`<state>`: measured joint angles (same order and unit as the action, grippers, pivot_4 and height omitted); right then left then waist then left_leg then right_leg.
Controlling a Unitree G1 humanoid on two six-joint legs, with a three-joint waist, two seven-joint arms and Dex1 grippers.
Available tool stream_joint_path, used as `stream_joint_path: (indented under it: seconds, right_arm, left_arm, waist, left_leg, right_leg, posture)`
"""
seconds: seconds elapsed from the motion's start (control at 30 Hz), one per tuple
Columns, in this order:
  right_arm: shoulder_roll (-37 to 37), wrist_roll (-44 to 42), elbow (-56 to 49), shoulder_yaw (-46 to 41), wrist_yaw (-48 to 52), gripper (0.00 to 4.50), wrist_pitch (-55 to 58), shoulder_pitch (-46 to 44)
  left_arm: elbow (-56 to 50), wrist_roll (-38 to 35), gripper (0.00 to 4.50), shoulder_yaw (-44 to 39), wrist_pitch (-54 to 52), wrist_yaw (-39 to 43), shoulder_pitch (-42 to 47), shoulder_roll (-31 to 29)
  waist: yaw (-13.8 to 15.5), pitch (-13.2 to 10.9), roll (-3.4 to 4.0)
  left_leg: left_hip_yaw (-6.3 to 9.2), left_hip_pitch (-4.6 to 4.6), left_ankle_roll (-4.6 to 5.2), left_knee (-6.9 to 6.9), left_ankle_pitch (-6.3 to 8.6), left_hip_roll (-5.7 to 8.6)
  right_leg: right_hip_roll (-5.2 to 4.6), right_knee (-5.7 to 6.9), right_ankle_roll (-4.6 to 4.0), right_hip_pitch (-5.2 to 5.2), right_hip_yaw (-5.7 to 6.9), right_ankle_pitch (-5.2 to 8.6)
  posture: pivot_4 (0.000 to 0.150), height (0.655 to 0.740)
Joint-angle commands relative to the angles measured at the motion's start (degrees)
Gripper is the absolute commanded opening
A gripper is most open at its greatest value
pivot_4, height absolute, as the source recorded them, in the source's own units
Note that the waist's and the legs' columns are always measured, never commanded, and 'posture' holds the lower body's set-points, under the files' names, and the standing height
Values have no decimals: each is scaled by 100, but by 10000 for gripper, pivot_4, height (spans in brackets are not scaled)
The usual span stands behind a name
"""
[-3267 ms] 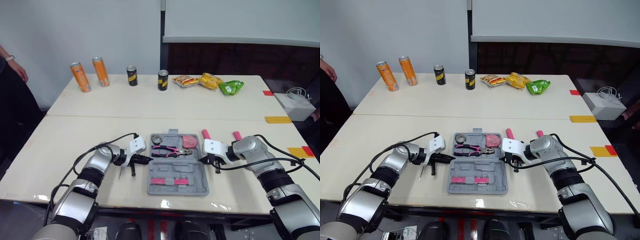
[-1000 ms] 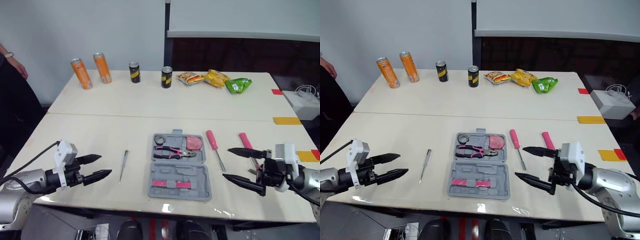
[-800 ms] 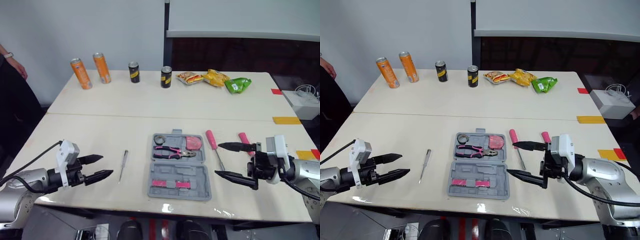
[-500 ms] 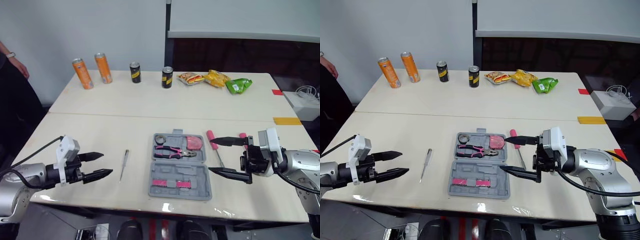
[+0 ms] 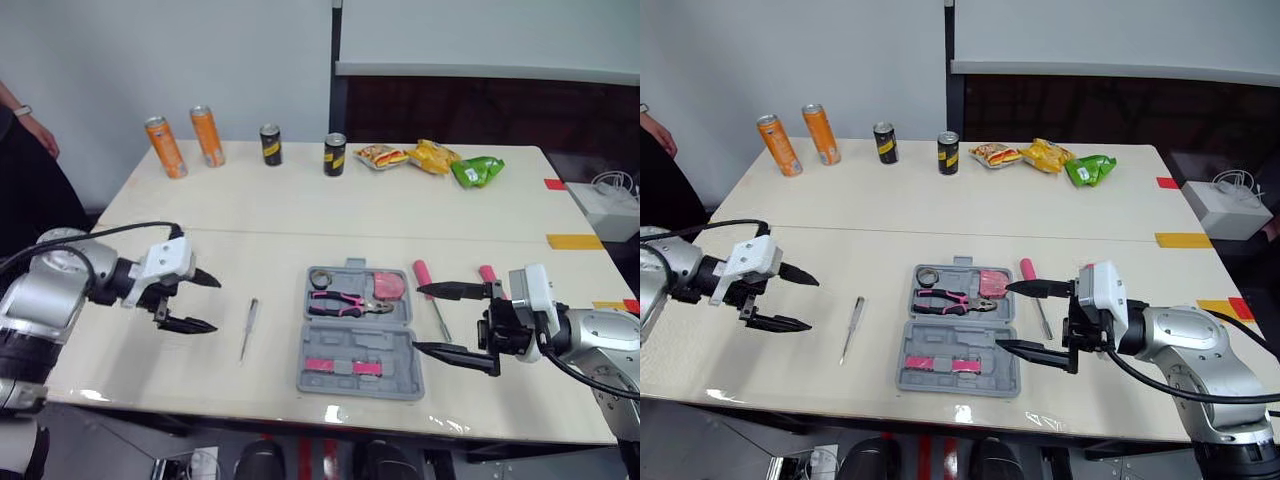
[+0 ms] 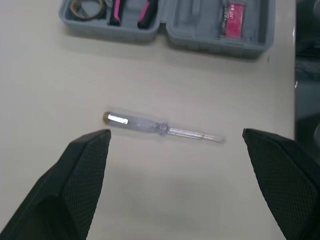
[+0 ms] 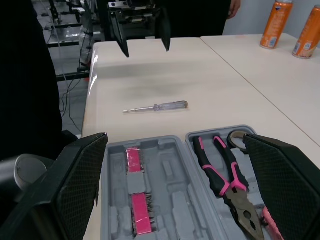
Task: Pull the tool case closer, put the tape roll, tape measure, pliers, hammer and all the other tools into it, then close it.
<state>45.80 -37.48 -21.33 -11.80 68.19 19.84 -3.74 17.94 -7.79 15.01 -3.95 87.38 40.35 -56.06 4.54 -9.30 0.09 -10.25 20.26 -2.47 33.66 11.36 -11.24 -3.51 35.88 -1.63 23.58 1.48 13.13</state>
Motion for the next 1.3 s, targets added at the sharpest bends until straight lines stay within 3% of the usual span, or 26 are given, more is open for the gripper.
stream_joint_path:
  seconds: [0.03, 0.17, 0.37, 0.73, 0.93, 1.3]
  right_arm:
    - [-52, -134, -253, -143, -143, 45000, -24, 67]
    - [-126, -74, -259, -85, -230, 45000, -94, 142]
    - [-187, -17, -206, -19, -261, 45000, -145, 144]
    - [-204, -55, -308, -132, -314, 45000, -140, 297]
    - [-199, -53, -333, -246, -382, 45000, -174, 452]
    - [-151, -99, -294, -290, -341, 45000, -116, 425]
  left_arm:
    - [611, 952, 44723, 543, 1420, 318, 549, 31]
    - [1255, 1496, 44723, 1073, 2467, 362, 1170, 468]
    - [1941, 1965, 44723, 1519, 3601, 200, 1427, 954]
    - [4213, 3916, 44723, 2508, 5953, -1481, 2762, 2038]
    - [4521, 4353, 44723, 2732, 6557, -1907, 3007, 2303]
    - [4324, 5853, 44723, 3458, 7141, -3623, 3173, 2563]
  waist:
    - [-2, 0, 0]
    - [0, 0, 0]
    - [6, 0, 0]
    - [149, -1, -3]
    - [154, -3, -7]
    - [160, -6, -11]
  left_leg:
    - [2, 3, -1, 1, 0, 0]
    - [3, 7, -4, 2, 0, 1]
    - [4, 22, -5, 4, -1, 2]
    - [32, 51, -5, 42, -1, 7]
    - [38, 54, -4, 42, -1, 10]
    - [50, 57, -4, 43, -2, 13]
  right_leg:
    - [0, 1, 0, -1, 1, 0]
    - [-1, 4, 0, 0, 1, 0]
    - [-3, 10, 0, 1, 2, 0]
    - [-13, 27, 3, 5, 20, -2]
    - [-15, 29, 7, 5, 25, -4]
    - [-17, 33, 10, 3, 32, -6]
  posture:
    - [1500, 7400]
    - [1500, 7400]
    - [1500, 7400]
    - [1500, 7400]
    - [1500, 7400]
    - [1500, 7400]
